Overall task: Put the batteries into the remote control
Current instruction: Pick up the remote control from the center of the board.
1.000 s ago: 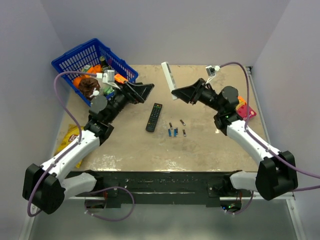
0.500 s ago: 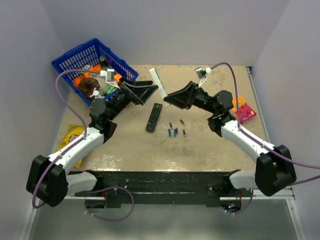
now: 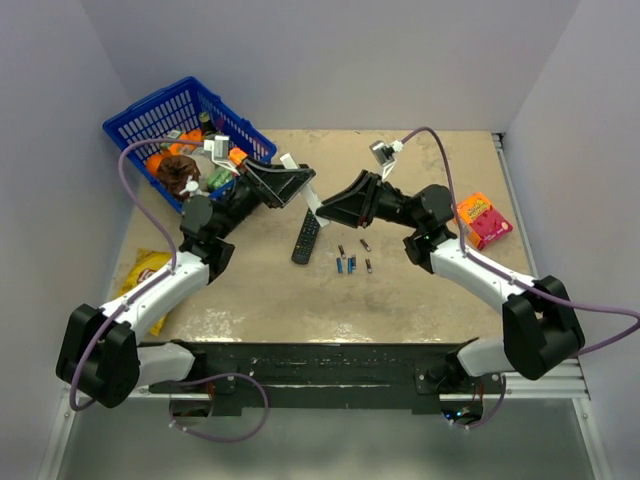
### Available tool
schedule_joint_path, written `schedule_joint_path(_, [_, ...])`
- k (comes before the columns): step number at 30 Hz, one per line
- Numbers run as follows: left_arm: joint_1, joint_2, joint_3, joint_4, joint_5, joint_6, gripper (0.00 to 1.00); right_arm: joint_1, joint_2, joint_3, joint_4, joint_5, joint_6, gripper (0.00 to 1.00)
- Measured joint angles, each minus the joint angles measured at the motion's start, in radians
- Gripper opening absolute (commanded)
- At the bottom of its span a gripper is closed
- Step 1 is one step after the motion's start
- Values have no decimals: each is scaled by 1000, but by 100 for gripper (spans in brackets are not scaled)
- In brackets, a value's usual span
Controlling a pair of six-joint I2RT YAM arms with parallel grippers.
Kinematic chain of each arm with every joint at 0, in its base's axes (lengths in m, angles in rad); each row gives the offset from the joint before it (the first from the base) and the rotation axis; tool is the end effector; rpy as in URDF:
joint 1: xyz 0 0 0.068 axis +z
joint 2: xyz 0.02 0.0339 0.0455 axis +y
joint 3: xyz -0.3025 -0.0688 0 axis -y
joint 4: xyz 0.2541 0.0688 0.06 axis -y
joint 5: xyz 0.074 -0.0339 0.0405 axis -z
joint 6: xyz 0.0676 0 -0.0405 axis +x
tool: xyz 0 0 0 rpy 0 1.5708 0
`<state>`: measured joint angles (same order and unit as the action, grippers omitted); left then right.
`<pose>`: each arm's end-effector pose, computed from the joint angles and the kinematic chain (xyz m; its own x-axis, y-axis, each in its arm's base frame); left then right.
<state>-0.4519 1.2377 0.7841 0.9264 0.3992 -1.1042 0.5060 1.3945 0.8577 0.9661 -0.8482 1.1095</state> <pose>0.2558 -0.1534 0.4040 -0.4531 -0.6948 -0.5586 0.6869 0.1273 -0.7155 0.2588 0.2014 0.3823 -0.6592 0.3118 -0.6843 -0.7342 -0.0703 0.6752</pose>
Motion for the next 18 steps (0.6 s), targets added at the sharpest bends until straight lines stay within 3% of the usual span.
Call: schedule_joint_path(18, [46, 0, -56, 185, 95, -191, 69, 0, 24, 0, 56, -10, 31, 9])
